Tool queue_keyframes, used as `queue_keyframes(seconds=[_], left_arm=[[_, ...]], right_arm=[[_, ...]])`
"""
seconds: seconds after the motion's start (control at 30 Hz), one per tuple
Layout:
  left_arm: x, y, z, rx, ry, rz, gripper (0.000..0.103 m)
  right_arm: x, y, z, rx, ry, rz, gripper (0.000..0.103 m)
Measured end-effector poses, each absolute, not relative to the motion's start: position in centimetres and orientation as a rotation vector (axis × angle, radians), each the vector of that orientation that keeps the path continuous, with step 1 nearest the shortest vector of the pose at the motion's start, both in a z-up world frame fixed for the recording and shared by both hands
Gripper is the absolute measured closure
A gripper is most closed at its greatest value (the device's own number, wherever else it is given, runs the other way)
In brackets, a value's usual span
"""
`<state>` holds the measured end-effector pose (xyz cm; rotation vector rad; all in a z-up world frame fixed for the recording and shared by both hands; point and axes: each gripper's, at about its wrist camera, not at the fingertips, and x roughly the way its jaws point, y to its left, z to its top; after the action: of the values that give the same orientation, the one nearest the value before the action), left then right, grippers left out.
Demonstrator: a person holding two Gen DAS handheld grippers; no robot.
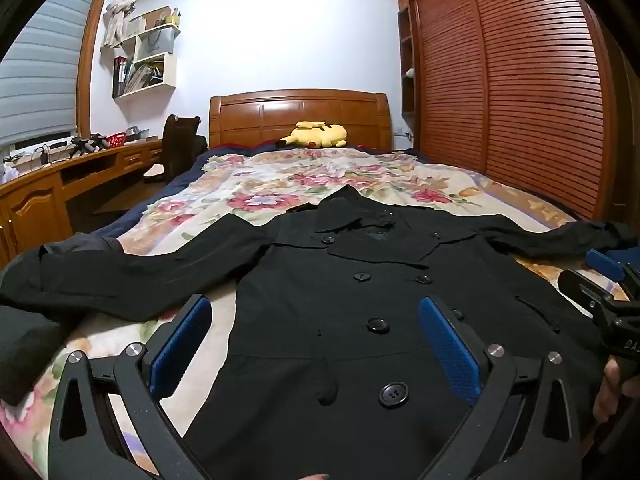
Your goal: Fold large clothes
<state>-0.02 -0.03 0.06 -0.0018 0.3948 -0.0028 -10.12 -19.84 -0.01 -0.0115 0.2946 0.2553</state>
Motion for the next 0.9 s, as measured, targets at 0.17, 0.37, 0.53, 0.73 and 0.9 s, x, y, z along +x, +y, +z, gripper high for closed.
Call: queue_keyframes(seconds=[0.17, 0.37, 0.53, 0.73, 0.9], left_arm=[[-0.12, 0.54, 0.01, -0.019, 0.388, -0.001, 0.000], [0.15, 0.53, 0.11, -0.007, 0.389, 0.006, 0.000], [0.07, 0.34, 0.01, 0.002, 0.383, 0.009, 0.000], [0.10, 0.45, -0.16, 0.002, 0.384, 0.006, 0.000], [0.11, 0.48, -0.11, 0.003, 0.384, 0.006, 0.000]], right_arm=[[-10.19, -19.89, 0.01, -0.016, 0.287, 0.253, 0.000], [-10.21, -19.96, 0.01, -0.015, 0.290, 0.251, 0.000], [-10.14, -19.83, 0.08, -0.012, 0.289, 0.254, 0.000], [-10.16, -19.84, 0.06, -0.012, 0.289, 0.254, 0.000], [-10.15, -19.83, 0.05, -0.010, 0.288, 0.254, 0.000]])
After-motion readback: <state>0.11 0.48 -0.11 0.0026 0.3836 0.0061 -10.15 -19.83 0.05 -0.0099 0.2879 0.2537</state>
